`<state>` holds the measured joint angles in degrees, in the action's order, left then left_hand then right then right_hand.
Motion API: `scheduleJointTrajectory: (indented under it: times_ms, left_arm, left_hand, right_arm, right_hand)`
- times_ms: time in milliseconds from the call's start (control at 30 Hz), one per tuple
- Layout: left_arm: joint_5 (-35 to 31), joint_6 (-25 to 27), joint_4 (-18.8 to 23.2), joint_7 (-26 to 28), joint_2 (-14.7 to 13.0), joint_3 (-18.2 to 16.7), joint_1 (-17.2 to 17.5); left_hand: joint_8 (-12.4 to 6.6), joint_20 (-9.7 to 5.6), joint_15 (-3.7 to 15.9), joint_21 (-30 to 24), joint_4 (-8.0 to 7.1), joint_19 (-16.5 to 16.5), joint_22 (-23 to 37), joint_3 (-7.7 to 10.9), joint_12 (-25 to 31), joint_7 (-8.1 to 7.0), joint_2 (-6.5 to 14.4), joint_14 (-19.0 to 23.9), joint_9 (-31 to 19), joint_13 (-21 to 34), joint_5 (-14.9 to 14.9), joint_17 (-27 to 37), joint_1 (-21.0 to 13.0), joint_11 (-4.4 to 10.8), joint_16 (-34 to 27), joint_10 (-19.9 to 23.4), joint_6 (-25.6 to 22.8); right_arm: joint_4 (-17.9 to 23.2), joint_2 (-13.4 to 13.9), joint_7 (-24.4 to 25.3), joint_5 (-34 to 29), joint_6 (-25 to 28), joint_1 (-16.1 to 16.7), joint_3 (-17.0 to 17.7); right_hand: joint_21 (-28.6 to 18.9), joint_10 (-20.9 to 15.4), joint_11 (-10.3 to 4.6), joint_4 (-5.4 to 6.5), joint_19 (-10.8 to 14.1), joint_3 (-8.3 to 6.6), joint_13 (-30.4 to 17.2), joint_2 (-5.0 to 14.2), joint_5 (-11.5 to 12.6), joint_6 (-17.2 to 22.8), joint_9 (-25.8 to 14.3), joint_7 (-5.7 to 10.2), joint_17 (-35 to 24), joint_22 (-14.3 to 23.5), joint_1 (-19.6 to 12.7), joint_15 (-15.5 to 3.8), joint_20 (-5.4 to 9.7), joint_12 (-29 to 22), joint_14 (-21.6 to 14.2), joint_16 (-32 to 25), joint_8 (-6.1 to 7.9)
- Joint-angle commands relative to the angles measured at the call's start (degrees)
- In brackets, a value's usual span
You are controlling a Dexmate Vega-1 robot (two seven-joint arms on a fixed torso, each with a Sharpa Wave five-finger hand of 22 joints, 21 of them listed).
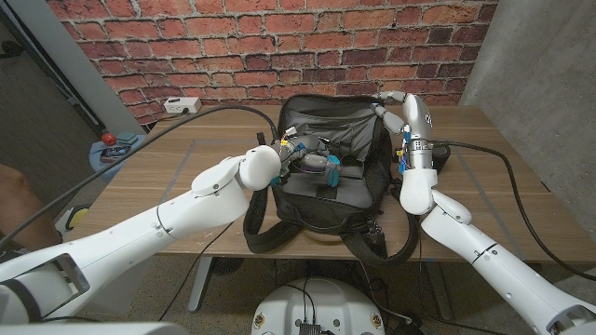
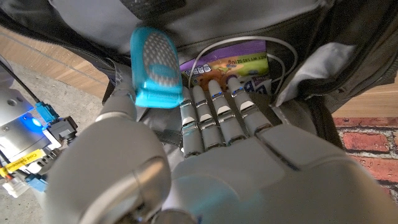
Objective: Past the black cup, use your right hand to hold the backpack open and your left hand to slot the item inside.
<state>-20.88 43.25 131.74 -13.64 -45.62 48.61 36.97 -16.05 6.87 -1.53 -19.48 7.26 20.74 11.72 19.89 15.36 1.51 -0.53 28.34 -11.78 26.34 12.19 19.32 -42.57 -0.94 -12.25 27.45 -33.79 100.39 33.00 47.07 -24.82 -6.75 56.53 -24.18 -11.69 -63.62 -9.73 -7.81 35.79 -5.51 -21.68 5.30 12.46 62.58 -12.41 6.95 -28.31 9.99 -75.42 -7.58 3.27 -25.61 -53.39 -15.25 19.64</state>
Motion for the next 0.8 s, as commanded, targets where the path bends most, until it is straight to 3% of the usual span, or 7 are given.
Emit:
scheduleJointTrajectory:
  times_ms: [33,300,800]
  left_arm:
    - [1.34,0.7,-0.03,-2.79,-0.7,0.58,-1.47]
    - [2.63,0.42,0.12,-3.38,-1.32,0.34,-1.72]
    - [7.85,-3.84,1.05,-2.0,-2.63,-3.3,0.24]
  left_hand:
    - [1.27,0.16,-0.88,0.34,-0.02,-1.02,0.17,-0.46,-1.26,0.22,-0.33,-1.6,-0.02,-0.59,-0.27,-0.25,0.38,-1.45,0.54,-2.12,2.01]
    - [3.44,0.76,-2.19,0.96,-0.69,-2.59,0.28,-1.23,-3.18,0.38,-0.31,-4.8,0.22,-1.84,-0.91,-0.78,2.32,-2.77,1.15,-5.54,5.35]
    - [3.62,0.63,-2.07,0.82,-1.31,-2.23,0.33,-1.44,-2.84,0.55,0.35,-4.38,0.29,-2.5,-1.05,-0.97,3.61,-1.88,0.6,-4.33,5.03]
  right_arm:
    - [-0.45,-0.06,-0.27,0.05,-0.13,-0.38,-0.31]
    - [-0.54,-0.13,-0.54,-0.02,0.02,-0.64,-0.6]
    - [-0.71,-0.26,-0.76,-0.14,0.73,-1.22,-0.93]
  right_hand:
    - [-0.17,-0.51,0.19,-0.01,0.14,0.23,-0.13,0.74,0.34,0.56,-0.08,0.1,-0.1,0.22,-0.11,-6.22,7.43,-0.27,-0.5,0.06,0.33]
    - [-0.17,-0.53,0.21,-0.04,0.14,0.25,-0.15,0.75,0.35,0.5,-0.08,0.07,-0.15,0.22,-0.18,-6.24,7.44,-0.23,-0.55,0.13,0.29]
    - [-0.17,-0.44,0.15,-0.01,0.13,0.35,-0.27,0.78,0.35,0.46,-0.1,-0.02,-0.25,0.22,-0.17,-6.22,7.45,-0.17,-0.56,0.25,0.23]
